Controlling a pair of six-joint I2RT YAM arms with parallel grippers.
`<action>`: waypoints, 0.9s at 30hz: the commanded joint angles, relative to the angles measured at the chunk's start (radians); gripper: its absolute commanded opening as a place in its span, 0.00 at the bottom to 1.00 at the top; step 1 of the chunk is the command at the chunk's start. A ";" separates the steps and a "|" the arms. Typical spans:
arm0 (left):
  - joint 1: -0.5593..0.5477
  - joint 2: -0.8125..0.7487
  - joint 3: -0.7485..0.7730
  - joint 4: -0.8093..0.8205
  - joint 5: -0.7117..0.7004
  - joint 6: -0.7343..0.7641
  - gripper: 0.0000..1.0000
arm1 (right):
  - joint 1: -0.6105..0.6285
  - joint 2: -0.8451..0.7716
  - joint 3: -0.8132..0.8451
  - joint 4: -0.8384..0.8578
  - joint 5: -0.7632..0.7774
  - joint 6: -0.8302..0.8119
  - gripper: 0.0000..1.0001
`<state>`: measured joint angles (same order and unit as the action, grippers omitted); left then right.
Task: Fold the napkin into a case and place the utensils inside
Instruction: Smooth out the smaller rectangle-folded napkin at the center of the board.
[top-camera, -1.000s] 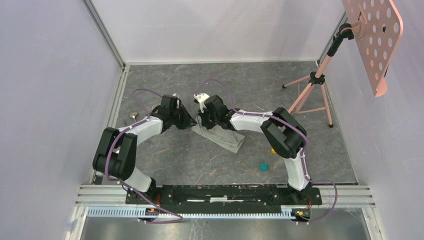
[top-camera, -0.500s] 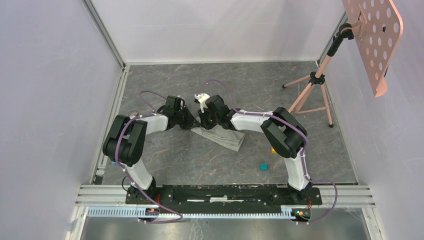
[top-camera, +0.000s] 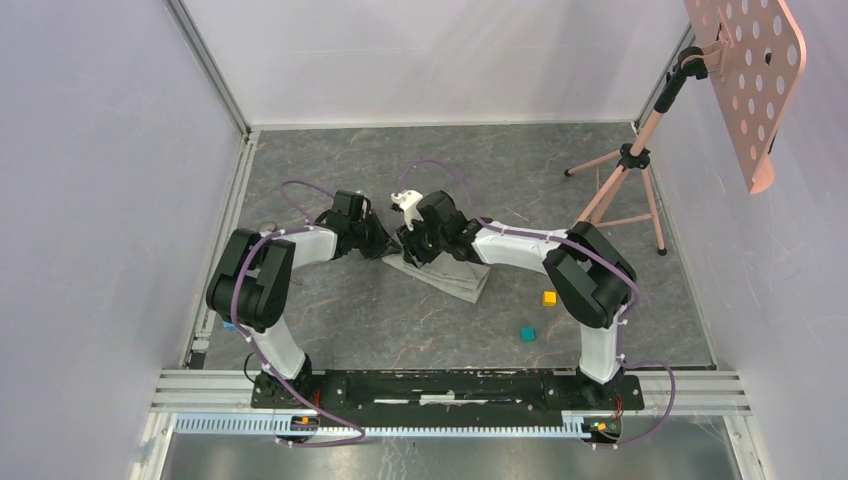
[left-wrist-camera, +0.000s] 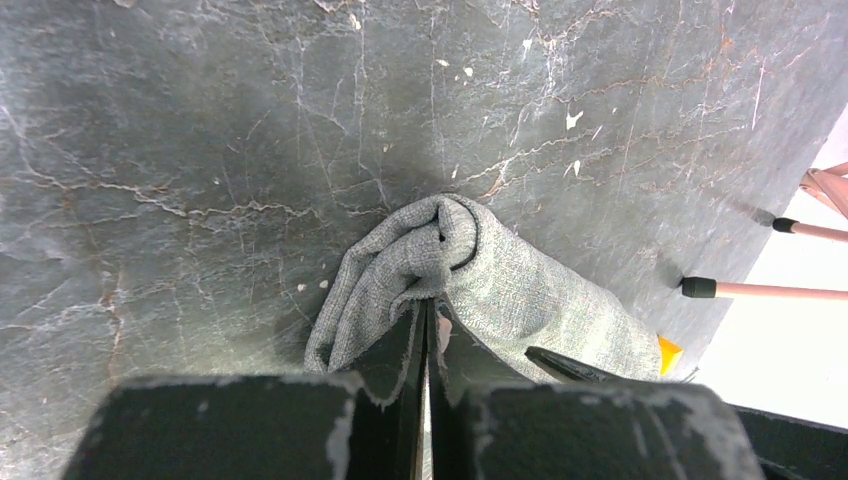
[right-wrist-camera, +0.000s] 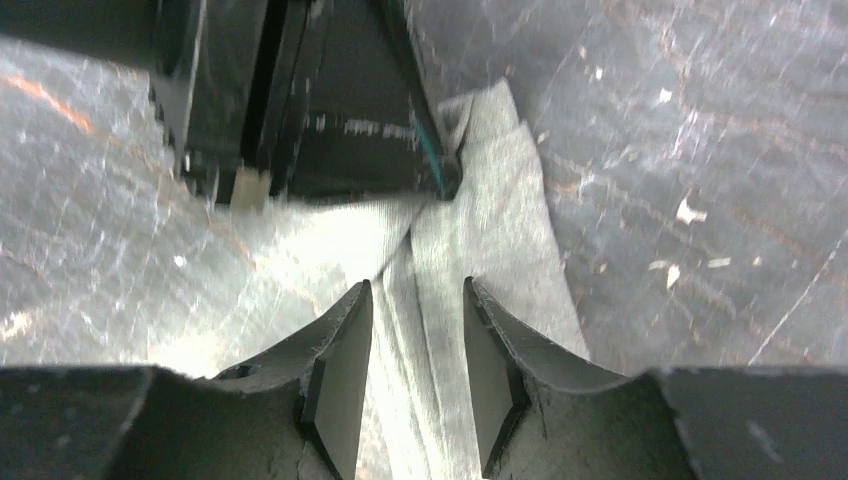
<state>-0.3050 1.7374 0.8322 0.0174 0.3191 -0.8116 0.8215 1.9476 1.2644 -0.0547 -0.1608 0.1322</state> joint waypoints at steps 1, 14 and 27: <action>0.003 0.026 -0.015 -0.131 -0.140 0.074 0.05 | 0.005 -0.068 -0.095 0.019 0.011 -0.028 0.43; 0.003 -0.208 -0.009 -0.202 -0.118 0.096 0.29 | 0.007 -0.063 -0.159 0.104 -0.073 0.039 0.28; 0.001 -0.248 -0.025 -0.206 0.020 0.081 0.42 | -0.002 -0.171 -0.173 0.030 0.019 -0.099 0.44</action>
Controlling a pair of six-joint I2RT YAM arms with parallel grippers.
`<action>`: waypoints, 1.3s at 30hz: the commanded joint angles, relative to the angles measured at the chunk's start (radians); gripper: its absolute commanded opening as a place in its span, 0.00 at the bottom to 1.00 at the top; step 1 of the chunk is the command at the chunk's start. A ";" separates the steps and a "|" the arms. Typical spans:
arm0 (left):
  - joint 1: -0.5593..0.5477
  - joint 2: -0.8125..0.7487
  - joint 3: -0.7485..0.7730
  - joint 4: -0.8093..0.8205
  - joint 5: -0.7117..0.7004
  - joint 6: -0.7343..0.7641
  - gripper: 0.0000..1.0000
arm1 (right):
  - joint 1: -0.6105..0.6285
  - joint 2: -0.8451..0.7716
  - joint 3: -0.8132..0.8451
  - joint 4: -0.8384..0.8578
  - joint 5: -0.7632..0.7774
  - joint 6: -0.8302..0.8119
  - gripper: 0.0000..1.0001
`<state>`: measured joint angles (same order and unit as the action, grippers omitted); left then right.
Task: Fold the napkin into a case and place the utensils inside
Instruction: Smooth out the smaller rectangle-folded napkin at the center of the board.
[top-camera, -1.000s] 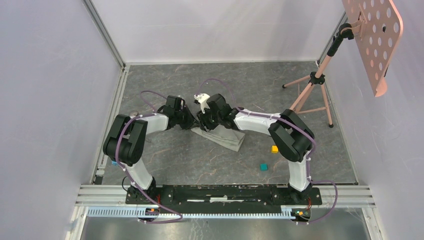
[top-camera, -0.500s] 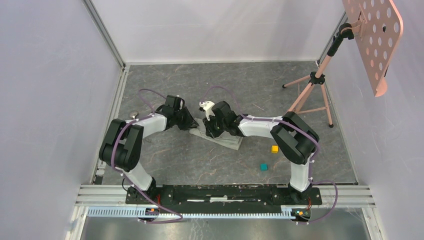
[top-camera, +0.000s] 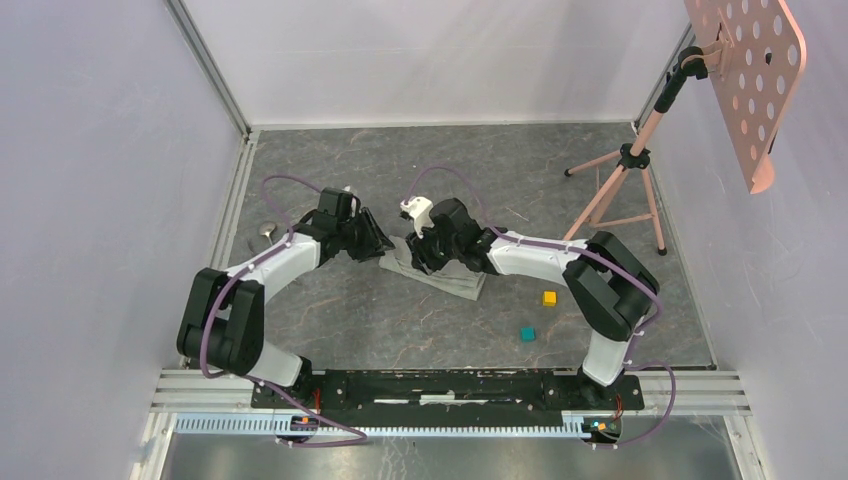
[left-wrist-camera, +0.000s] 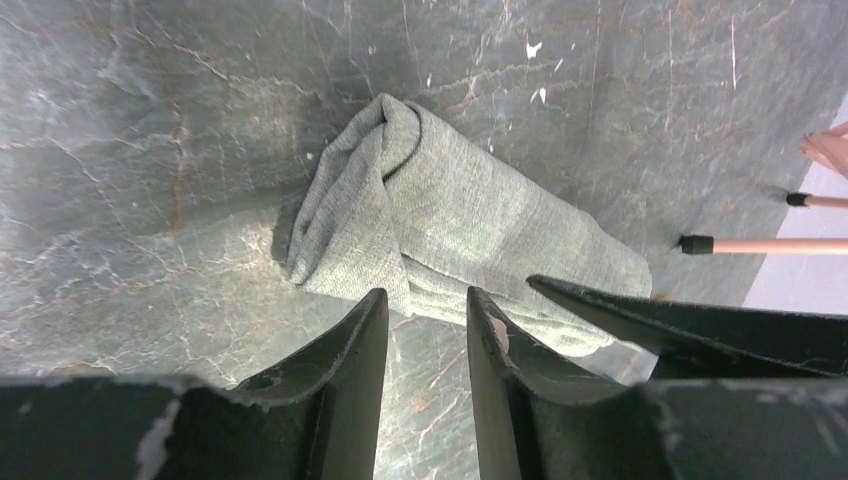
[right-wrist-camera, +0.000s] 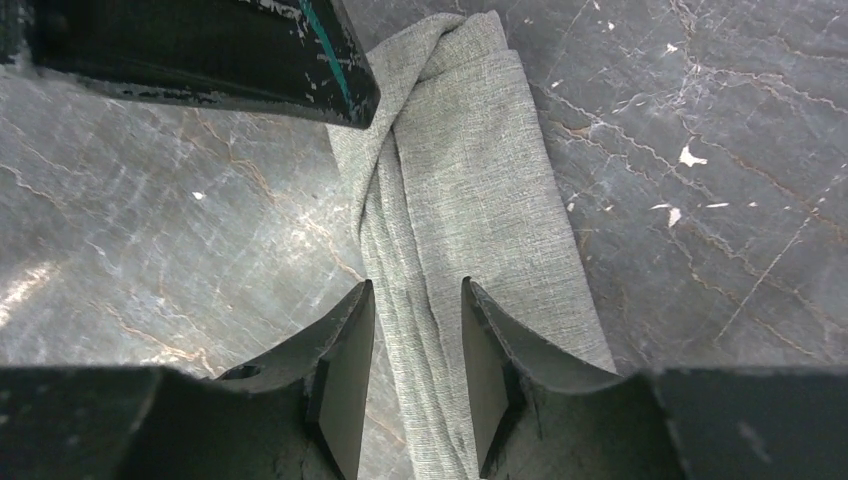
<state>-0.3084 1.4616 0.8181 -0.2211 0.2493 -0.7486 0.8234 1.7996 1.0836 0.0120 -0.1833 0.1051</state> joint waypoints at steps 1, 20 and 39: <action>0.005 0.043 -0.012 0.043 0.096 0.013 0.41 | -0.005 -0.020 0.007 -0.038 0.048 -0.083 0.44; 0.000 0.087 -0.034 0.072 0.050 0.016 0.41 | 0.046 0.026 -0.190 0.175 -0.023 0.013 0.07; -0.027 0.278 0.150 0.143 0.130 -0.060 0.18 | 0.045 0.016 -0.163 0.152 0.009 0.017 0.17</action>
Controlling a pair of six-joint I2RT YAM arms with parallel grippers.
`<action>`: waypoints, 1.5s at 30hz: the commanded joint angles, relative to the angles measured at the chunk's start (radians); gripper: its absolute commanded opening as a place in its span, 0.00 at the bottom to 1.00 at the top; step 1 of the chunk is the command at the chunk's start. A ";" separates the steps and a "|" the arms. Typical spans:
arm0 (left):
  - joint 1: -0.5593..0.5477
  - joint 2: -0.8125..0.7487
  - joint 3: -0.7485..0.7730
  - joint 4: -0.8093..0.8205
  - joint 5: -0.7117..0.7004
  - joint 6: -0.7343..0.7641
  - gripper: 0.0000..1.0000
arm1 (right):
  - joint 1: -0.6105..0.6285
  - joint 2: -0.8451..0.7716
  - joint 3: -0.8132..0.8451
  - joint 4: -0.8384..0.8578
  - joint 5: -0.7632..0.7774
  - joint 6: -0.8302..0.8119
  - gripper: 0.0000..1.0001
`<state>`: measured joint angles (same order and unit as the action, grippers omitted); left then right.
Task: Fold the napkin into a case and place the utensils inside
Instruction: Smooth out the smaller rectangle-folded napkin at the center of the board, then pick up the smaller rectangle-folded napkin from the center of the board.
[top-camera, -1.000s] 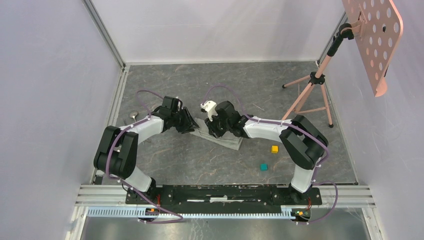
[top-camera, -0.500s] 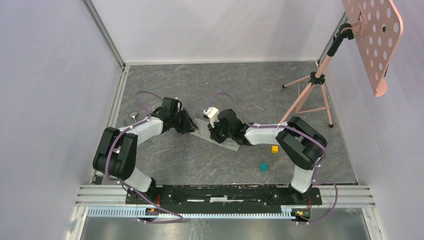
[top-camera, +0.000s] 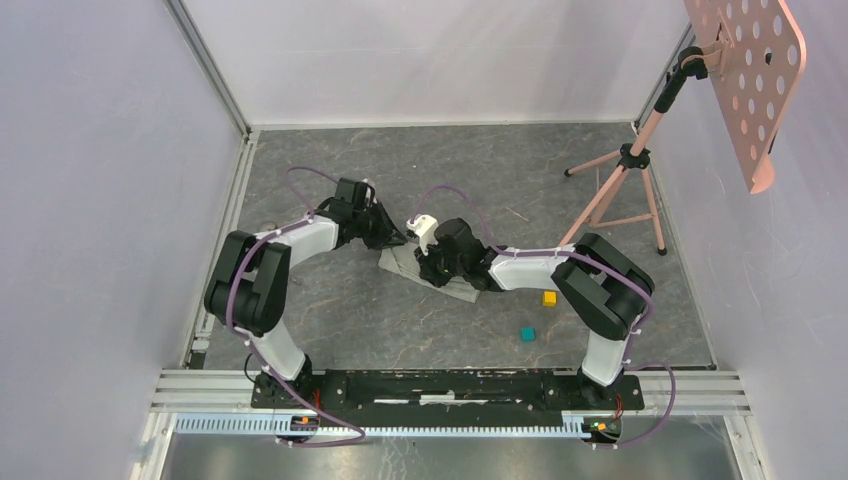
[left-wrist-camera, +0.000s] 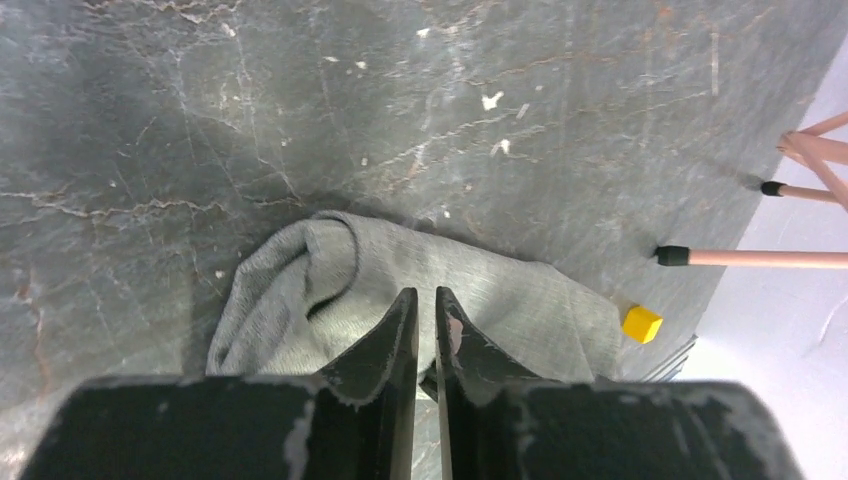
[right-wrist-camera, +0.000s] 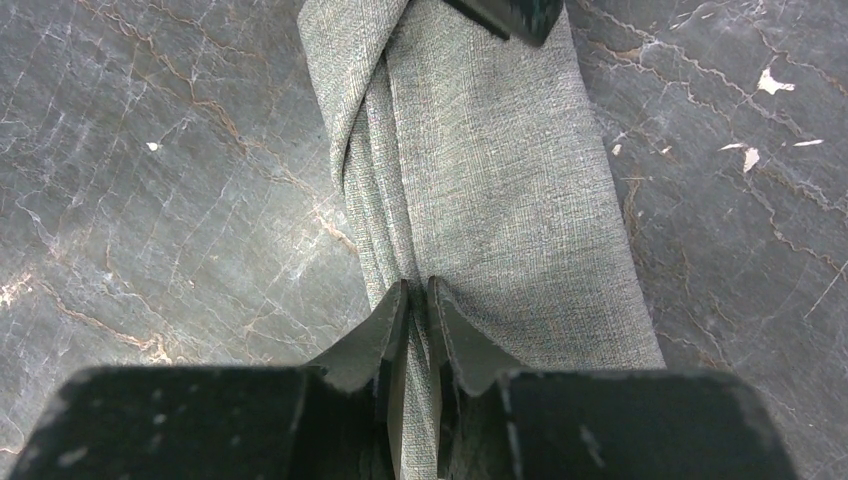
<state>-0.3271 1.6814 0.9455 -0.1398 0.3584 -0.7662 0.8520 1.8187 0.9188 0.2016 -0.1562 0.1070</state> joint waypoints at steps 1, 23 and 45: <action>-0.009 0.073 0.022 0.061 0.007 -0.036 0.16 | 0.016 -0.003 0.000 -0.037 -0.018 0.014 0.17; 0.004 0.022 -0.047 -0.055 -0.138 0.068 0.08 | 0.053 -0.058 0.060 -0.116 0.092 -0.363 0.65; 0.081 -0.420 0.081 -0.367 -0.262 0.167 0.47 | 0.137 -0.018 0.006 -0.006 0.278 -0.191 0.01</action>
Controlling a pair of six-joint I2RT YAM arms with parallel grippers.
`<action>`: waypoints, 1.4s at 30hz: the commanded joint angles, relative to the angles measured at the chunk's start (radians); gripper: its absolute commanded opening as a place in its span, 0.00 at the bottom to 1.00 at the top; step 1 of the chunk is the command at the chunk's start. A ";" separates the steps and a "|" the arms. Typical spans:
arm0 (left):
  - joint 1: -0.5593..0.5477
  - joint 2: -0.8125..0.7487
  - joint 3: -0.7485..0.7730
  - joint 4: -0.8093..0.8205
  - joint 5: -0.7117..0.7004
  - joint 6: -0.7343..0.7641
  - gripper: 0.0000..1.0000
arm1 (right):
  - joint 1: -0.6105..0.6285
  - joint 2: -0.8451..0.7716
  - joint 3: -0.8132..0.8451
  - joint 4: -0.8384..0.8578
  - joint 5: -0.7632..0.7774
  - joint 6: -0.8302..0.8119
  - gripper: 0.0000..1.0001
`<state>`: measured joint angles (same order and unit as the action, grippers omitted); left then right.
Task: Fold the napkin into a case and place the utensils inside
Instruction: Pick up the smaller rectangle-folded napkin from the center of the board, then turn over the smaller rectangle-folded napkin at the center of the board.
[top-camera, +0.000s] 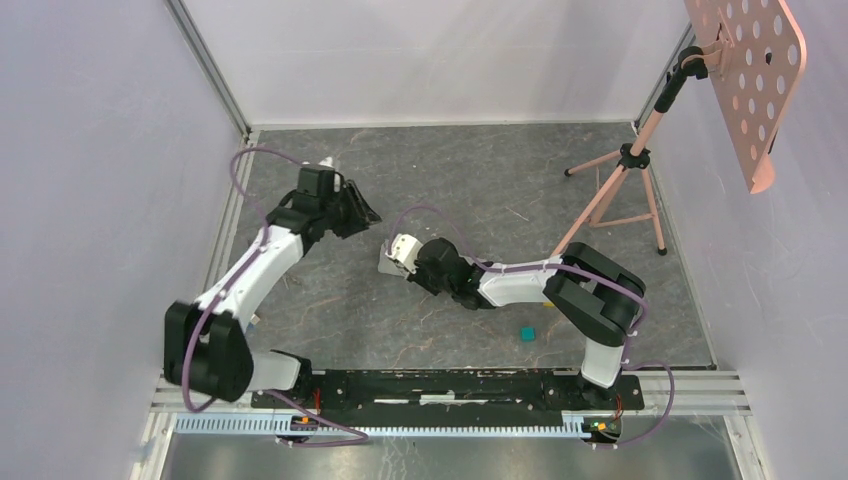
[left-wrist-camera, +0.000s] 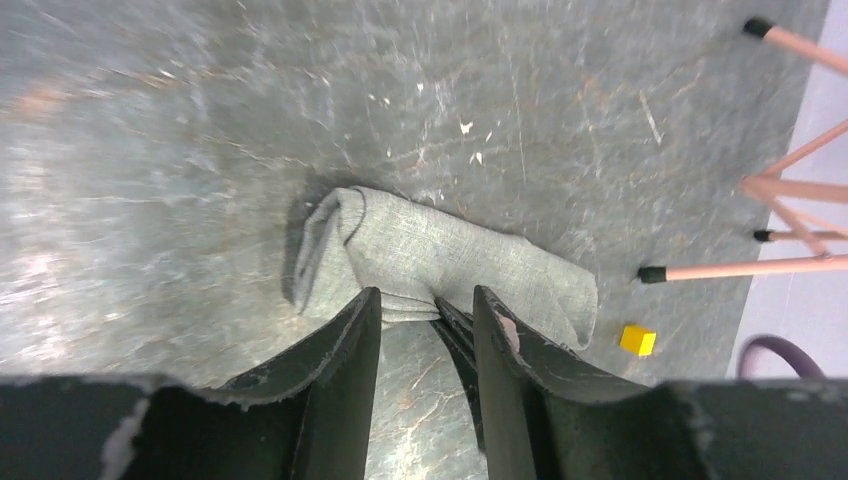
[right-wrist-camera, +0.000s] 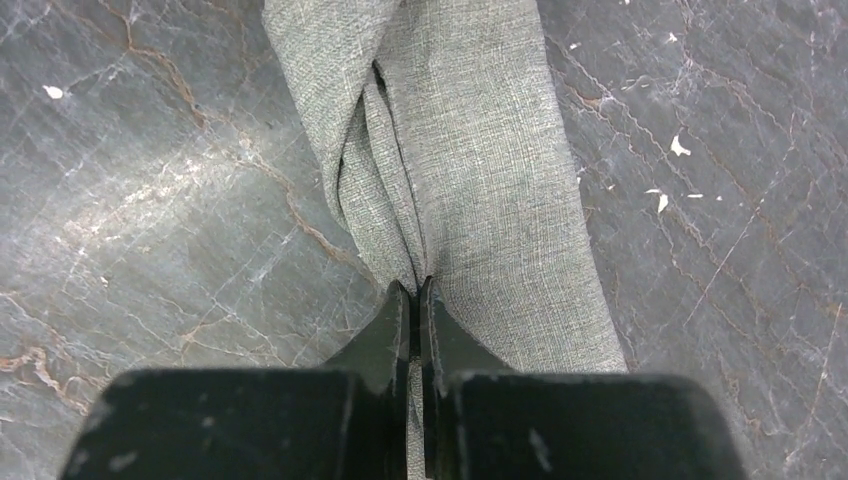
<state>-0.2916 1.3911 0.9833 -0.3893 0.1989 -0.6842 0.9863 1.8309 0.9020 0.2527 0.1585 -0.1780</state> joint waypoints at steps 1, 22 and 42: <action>0.055 -0.161 0.047 -0.135 -0.116 0.094 0.47 | 0.003 -0.041 0.029 -0.065 -0.073 0.118 0.01; 0.082 -0.420 0.144 -0.342 -0.264 0.164 0.52 | -0.125 0.260 -0.170 1.210 -0.917 1.684 0.01; 0.060 -0.153 -0.211 0.217 0.347 -0.135 0.46 | -0.435 0.038 0.102 -0.132 -0.852 0.562 0.56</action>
<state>-0.2161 1.1782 0.8089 -0.4191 0.3939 -0.6903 0.5369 2.0579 0.9314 0.5968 -0.8371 0.8185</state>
